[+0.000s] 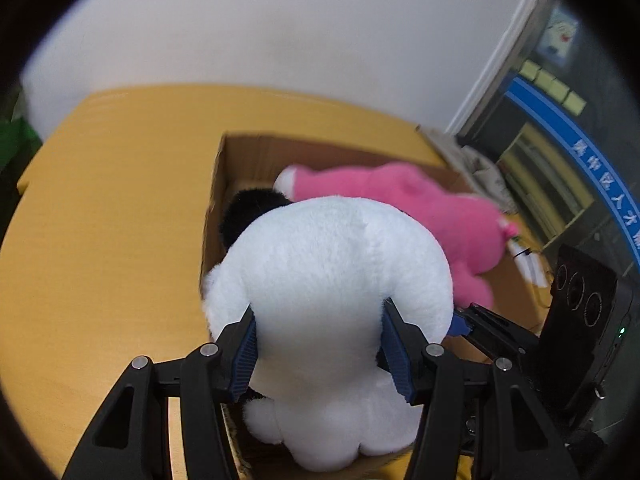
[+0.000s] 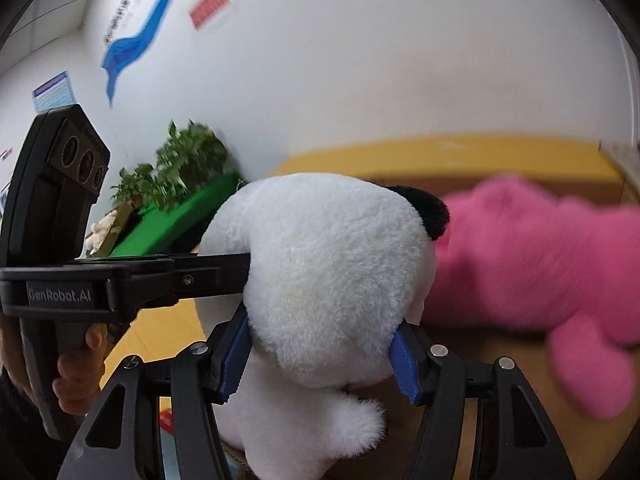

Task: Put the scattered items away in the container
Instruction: 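Lift the white plush with both grippers and carry it over the box, then lower the white plush into the box beside the pink bear, open both grippers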

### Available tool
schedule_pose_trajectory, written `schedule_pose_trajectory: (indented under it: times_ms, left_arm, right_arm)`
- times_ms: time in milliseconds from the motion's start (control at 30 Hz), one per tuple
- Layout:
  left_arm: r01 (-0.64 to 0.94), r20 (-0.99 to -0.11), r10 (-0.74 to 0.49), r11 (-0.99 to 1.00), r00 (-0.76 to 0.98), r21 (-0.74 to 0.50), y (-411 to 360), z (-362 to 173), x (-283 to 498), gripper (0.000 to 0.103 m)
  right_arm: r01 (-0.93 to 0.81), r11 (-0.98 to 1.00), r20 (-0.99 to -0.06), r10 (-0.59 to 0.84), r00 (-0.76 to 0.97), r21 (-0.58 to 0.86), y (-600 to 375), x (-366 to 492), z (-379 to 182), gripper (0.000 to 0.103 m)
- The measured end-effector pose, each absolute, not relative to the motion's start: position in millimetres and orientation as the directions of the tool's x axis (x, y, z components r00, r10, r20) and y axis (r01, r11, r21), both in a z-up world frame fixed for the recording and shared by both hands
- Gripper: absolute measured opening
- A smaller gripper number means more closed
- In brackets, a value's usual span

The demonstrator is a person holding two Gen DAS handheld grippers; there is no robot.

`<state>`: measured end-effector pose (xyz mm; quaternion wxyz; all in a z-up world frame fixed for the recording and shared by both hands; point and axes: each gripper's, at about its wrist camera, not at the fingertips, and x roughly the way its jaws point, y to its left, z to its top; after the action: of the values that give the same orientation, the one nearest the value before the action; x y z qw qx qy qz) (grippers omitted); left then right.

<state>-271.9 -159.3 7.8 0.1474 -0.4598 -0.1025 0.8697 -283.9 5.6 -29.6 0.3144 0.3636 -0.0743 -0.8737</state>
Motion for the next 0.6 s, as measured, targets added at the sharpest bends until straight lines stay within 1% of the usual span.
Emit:
schedule_pose_trajectory:
  times_ms: [67, 133, 167, 200, 233, 267, 300, 367, 467, 533, 600]
  left_arm:
    - [-0.153, -0.778, 0.349, -0.936, -0.523, -0.317, -160, -6, -269, 0.054]
    - [-0.153, -0.771, 0.349, -0.936, -0.532, -0.318, -160, -8, -268, 0.055]
    - [-0.154, -0.773, 0.342, -0.938, -0.535, -0.309, -159, -8, -267, 0.058]
    - [-0.154, -0.775, 0.329, -0.943, -0.540, -0.293, -157, -9, -266, 0.060]
    - [-0.154, -0.776, 0.316, -0.948, -0.546, -0.279, -155, -8, -265, 0.066]
    - [-0.150, -0.775, 0.302, -0.953, -0.554, -0.264, -154, -6, -263, 0.073]
    - [-0.147, -0.772, 0.290, -0.957, -0.565, -0.252, -153, -3, -258, 0.077]
    - [-0.142, -0.751, 0.282, -0.958, -0.597, -0.247, -155, 10, -244, 0.075]
    - [-0.149, -0.696, 0.285, -0.957, -0.659, -0.250, -157, 38, -210, 0.076]
    - [-0.159, -0.662, 0.288, -0.955, -0.692, -0.249, -153, 56, -186, 0.080]
    - [-0.182, -0.633, 0.281, -0.959, -0.721, -0.218, -136, 74, -157, 0.080]
  right_arm:
    - [0.460, -0.797, -0.638, -0.596, -0.488, 0.392, -1, -291, -47, 0.065]
    - [0.452, -0.814, -0.670, -0.567, -0.479, 0.365, -7, -293, -46, 0.065]
    - [0.449, -0.820, -0.681, -0.555, -0.478, 0.354, -8, -293, -46, 0.066]
    - [0.440, -0.831, -0.694, -0.539, -0.478, 0.341, -8, -294, -45, 0.071]
    - [0.432, -0.841, -0.706, -0.521, -0.480, 0.327, -8, -294, -44, 0.079]
    - [0.422, -0.852, -0.717, -0.500, -0.486, 0.309, -8, -292, -42, 0.083]
    - [0.417, -0.861, -0.724, -0.484, -0.492, 0.292, -4, -289, -42, 0.092]
    - [0.416, -0.871, -0.728, -0.461, -0.507, 0.262, 6, -279, -38, 0.102]
    - [0.405, -0.892, -0.696, -0.420, -0.582, 0.199, 28, -250, -14, 0.103]
    - [0.380, -0.914, -0.664, -0.375, -0.647, 0.145, 46, -227, -4, 0.103]
    - [0.362, -0.930, -0.632, -0.322, -0.705, 0.070, 66, -194, 14, 0.103]
